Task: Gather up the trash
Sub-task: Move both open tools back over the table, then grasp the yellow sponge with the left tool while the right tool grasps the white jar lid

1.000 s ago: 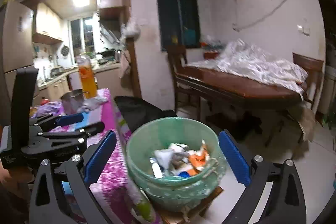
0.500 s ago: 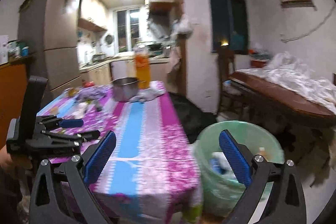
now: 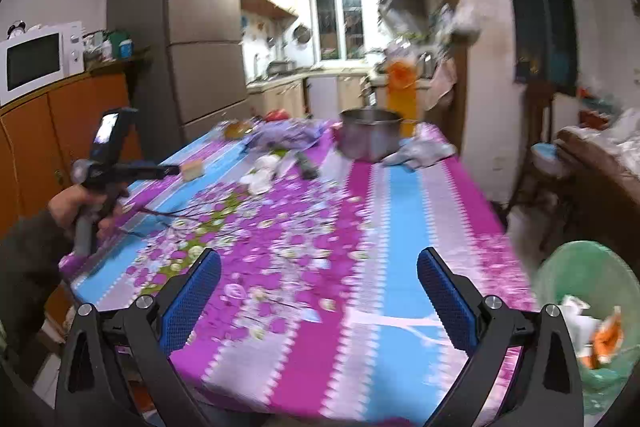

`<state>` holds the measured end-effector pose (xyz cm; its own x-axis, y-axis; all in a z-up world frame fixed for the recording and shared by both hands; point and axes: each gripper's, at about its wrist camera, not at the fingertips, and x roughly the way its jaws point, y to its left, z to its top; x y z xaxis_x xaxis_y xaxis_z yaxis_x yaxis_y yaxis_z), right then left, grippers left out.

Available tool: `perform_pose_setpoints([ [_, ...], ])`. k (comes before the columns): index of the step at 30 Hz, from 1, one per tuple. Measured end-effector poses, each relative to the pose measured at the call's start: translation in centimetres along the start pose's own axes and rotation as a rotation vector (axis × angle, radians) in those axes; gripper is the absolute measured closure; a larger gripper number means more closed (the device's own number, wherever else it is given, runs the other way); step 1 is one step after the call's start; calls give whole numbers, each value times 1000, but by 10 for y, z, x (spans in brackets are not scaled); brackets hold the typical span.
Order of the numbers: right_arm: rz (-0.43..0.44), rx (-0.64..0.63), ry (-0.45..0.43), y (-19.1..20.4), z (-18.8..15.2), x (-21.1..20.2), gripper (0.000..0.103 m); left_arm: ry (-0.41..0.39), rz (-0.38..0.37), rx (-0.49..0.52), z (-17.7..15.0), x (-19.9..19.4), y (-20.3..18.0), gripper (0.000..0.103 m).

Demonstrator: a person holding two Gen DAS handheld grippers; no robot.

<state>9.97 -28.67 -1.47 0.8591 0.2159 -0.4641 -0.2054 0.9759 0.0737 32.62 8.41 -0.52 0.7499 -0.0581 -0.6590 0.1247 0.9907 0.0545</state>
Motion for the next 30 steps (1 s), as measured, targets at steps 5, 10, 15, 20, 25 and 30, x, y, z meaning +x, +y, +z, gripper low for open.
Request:
perform_pose_setpoints([
  [5,97,-24,75,28,11,59,5,29,22,3,16,45,26,21],
  [10,204,-51,157,52,29,128,21,71,1,36,28,80,22,19],
  [15,251,-83,202,72,49,184,32,131,-33,-16,32,95,32,35],
  [20,267,-64,224,74,66,225,34,160,-45,-38,26,98,34,66],
  [25,321,-63,276,82,74,268,54,170,-67,-68,26,96,35,70],
  [30,422,-35,389,100,76,327,55,174,-86,-72,27,97,34,70],
])
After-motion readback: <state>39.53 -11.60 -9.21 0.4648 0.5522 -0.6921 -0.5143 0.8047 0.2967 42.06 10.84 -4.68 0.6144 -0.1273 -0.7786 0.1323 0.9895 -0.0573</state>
